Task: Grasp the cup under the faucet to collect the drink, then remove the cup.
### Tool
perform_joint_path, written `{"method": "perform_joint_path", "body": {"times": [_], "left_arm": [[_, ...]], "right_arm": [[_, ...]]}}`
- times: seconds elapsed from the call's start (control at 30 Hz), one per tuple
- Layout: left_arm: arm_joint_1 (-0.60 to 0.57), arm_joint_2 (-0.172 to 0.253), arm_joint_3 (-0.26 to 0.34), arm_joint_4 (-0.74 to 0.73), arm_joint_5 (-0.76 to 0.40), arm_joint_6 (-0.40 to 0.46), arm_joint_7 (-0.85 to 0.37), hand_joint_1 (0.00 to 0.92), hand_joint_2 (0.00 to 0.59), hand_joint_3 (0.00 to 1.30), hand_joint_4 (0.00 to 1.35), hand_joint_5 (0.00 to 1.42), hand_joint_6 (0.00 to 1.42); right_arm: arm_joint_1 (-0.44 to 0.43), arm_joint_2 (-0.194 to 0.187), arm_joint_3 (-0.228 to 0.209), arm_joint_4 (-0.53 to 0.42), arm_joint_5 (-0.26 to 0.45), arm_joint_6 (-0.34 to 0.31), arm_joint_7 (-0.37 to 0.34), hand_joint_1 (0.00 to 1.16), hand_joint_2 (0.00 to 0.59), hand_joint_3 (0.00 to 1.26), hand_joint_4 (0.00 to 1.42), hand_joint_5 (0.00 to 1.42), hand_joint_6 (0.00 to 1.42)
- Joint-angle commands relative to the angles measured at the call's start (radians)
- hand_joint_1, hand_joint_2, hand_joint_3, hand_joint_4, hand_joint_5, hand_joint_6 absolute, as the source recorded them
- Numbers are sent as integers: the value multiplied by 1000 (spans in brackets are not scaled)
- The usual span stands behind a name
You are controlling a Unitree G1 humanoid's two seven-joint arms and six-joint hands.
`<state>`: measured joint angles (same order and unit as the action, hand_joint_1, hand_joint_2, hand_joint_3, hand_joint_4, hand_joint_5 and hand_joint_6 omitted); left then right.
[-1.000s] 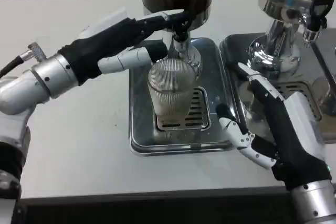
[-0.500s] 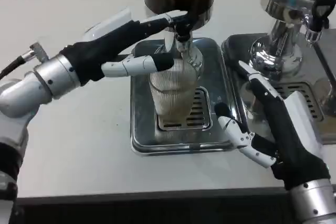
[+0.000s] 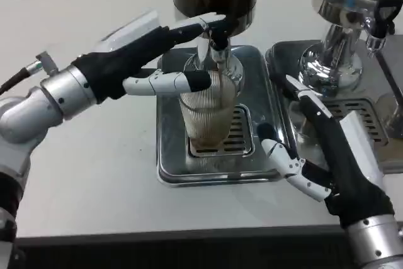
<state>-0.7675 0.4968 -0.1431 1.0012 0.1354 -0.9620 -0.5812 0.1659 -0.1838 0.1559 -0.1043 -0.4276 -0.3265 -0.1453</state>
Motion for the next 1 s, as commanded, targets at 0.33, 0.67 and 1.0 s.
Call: {"method": "perform_joint_path", "body": {"times": [0.33, 0.67, 1.0], "left_arm": [[-1, 15, -51, 12, 60, -21, 1, 0, 35, 160, 50, 84, 38], [-3, 17, -56, 17, 57, -20, 6, 0, 35, 160, 50, 84, 38], [5, 24, -50, 11, 48, -20, 3, 0, 35, 168, 50, 84, 40]], "right_arm": [[32, 15, -27, -30, 102, 32, 62, 496, 293, 151, 134, 148, 211], [46, 8, -27, -38, 178, 89, 172, 526, 256, 31, 40, 44, 106], [-36, 21, -7, 47, 170, 110, 199, 543, 244, 0, 0, 0, 37]]}}
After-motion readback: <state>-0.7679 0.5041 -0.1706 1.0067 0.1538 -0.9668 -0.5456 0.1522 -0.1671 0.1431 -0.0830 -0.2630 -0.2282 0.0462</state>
